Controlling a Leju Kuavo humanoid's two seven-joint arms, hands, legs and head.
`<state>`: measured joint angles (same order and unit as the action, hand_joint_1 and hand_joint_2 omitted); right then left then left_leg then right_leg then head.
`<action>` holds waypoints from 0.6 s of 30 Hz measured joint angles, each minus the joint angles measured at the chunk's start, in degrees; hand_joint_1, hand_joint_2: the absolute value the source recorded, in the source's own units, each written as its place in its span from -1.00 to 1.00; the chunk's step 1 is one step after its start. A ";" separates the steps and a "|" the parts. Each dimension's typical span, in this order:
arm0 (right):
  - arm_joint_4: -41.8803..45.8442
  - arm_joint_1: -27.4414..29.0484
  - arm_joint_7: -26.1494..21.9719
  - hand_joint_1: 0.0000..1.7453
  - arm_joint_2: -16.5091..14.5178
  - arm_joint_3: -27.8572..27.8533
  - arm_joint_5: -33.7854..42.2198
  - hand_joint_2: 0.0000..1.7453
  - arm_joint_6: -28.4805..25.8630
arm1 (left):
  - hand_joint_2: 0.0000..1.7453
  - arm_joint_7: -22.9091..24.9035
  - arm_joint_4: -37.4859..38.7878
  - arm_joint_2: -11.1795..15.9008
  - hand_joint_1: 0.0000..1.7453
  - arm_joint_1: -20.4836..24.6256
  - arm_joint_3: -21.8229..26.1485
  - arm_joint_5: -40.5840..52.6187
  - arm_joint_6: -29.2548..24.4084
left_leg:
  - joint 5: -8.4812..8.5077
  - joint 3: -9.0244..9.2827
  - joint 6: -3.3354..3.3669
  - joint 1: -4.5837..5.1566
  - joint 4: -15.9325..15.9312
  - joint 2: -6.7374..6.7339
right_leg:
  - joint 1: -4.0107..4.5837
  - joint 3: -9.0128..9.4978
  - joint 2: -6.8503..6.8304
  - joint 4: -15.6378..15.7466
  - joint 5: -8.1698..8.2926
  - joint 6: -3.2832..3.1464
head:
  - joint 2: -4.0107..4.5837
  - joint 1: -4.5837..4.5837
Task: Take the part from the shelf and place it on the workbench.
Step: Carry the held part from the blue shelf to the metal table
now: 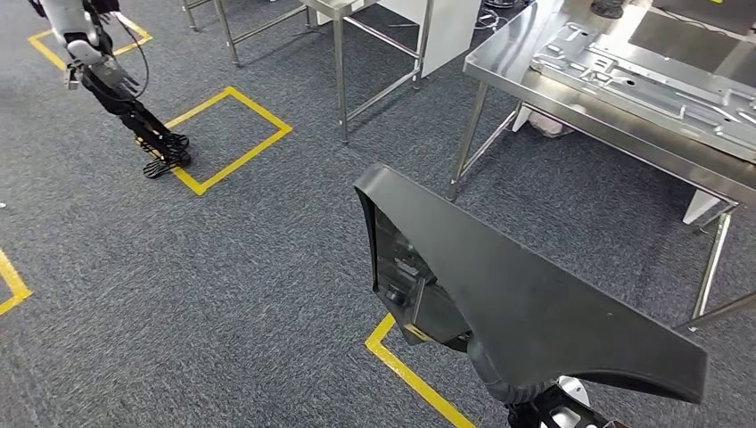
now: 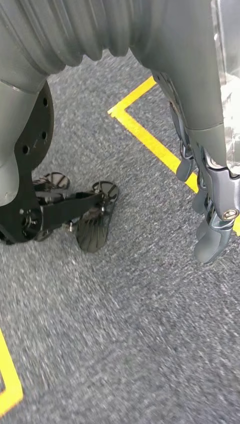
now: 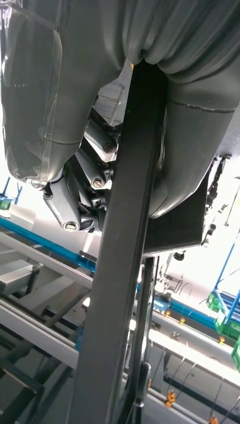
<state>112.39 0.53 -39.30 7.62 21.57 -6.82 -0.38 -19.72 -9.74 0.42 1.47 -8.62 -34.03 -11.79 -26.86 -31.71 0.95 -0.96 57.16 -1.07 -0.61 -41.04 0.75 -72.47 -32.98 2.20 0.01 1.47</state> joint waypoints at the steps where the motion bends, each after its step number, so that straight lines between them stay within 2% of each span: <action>1: -0.03 -0.01 0.00 1.00 0.06 0.03 0.37 1.00 0.47 | 1.00 -0.02 0.01 0.00 -1.00 -0.08 0.00 0.00 -0.04 | -0.08 0.03 -0.01 0.03 0.01 -0.71 | -0.13 -0.90 -0.20 -1.75 -0.18 0.16 | 0.00 0.01; 2: -0.06 -0.03 0.00 1.00 0.14 0.07 0.60 1.00 0.85 | 1.00 -0.06 0.01 0.00 -1.00 -0.08 0.00 0.00 -0.07 | -0.18 0.09 -0.08 0.03 0.02 -1.41 | -0.22 -0.65 -0.41 -1.18 0.73 0.25 | -0.01 0.02; 3: -0.09 -0.04 0.00 1.00 0.23 0.09 0.72 1.00 1.04 | 1.00 -0.12 0.00 0.00 -1.00 -0.03 -0.01 0.01 -0.08 | -0.30 0.24 -0.20 0.03 0.02 -2.02 | -0.26 0.89 -0.89 1.78 2.50 0.23 | -0.01 0.02; 4: -0.05 -0.04 0.00 1.00 0.31 0.12 0.74 1.00 1.13 | 1.00 -0.20 -0.01 0.00 -1.00 0.02 -0.01 0.02 -0.08 | -0.44 0.44 -0.37 0.07 0.02 -2.58 | -0.20 3.24 -2.11 6.15 4.47 0.07 | -0.01 0.03; 6: 0.25 0.03 0.00 1.00 0.40 0.16 0.71 1.00 1.11 | 1.00 -0.33 -0.01 0.03 -1.00 0.06 -0.01 0.09 -0.05 | -0.83 0.87 -0.92 0.35 0.09 -3.57 | 0.23 6.92 -4.36 13.14 6.76 -0.64 | 0.01 -0.03; 7: 0.57 0.11 -0.01 1.00 0.46 0.20 0.74 1.00 1.09 | 1.00 -0.38 0.00 0.07 -1.00 0.06 -0.01 0.15 -0.03 | -1.01 1.04 -1.23 0.47 0.10 -4.05 | 0.46 7.60 -4.86 14.57 6.98 -1.05 | 0.01 -0.05; 9: 1.34 0.29 -0.01 1.00 0.63 0.36 0.84 1.00 1.13 | 1.00 -0.45 0.00 0.14 -1.00 0.14 -0.03 0.34 0.04 | -1.26 1.41 -1.90 0.54 0.00 -5.14 | 0.65 7.48 -3.69 14.85 6.93 -1.80 | 0.00 -0.13; 10: 1.77 0.34 -0.02 1.00 0.74 0.49 0.84 1.00 1.16 | 1.00 -0.50 -0.01 0.22 -1.00 0.25 -0.04 0.43 0.12 | -1.55 1.57 -2.24 0.43 0.16 -5.09 | 0.55 7.58 -3.06 15.05 7.03 -2.13 | 0.00 -0.13; 12: 2.47 -0.08 -0.01 1.00 0.91 0.88 0.76 1.00 1.24 | 1.00 -0.61 -0.01 0.36 -1.00 0.36 -0.07 0.59 0.31 | -3.61 0.65 -2.78 0.24 3.02 -2.99 | 0.19 7.90 -1.79 15.53 7.32 -2.81 | 0.01 -0.30; 14: 2.76 -0.72 0.00 1.00 1.01 1.29 0.84 1.00 1.37 | 1.00 -0.72 -0.01 0.45 -1.00 0.30 -0.09 0.80 0.46 | -7.42 -2.73 -3.04 0.12 10.40 -0.22 | 0.10 8.00 -0.49 15.62 7.39 -3.23 | 0.01 -0.56; 15: 2.77 -0.91 0.00 1.00 1.06 1.43 0.98 1.00 1.43 | 1.00 -0.75 -0.01 0.48 -1.00 0.27 -0.09 0.90 0.54 | -8.89 -4.63 -3.12 0.10 14.27 0.34 | 0.15 8.00 0.25 15.57 7.37 -3.33 | 0.01 -0.63; 16: 2.77 -1.02 0.00 1.00 1.14 1.51 1.17 1.00 1.47 | 1.00 -0.74 -0.01 0.52 -1.00 0.24 -0.10 0.99 0.58 | -9.31 -5.89 -3.15 0.10 16.64 0.54 | 0.20 8.02 1.01 15.50 7.35 -3.36 | 0.00 -0.65; 17: 2.77 -1.17 0.00 1.00 1.27 1.55 1.39 1.00 1.48 | 1.00 -0.66 -0.01 0.56 -1.00 0.20 -0.10 1.02 0.62 | -8.52 -6.21 -3.11 0.10 16.84 0.63 | 0.24 8.06 1.82 15.41 7.33 -3.36 | 0.00 -0.66; 18: 2.77 -1.42 0.00 1.00 1.40 1.57 1.63 1.00 1.47 | 1.00 -0.54 -0.01 0.61 -1.00 0.16 -0.10 1.03 0.64 | -6.60 -5.44 -3.00 0.09 14.61 0.83 | 0.25 8.13 2.66 15.30 7.29 -3.30 | -0.01 -0.66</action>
<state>115.16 -0.89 -39.30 9.02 23.15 -5.20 1.09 -20.26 -9.75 1.03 1.63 -8.72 -33.00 -11.15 -33.46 -37.15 -2.05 -0.87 71.77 -0.24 -0.36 -32.92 3.41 -57.17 -25.69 -1.10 0.00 0.81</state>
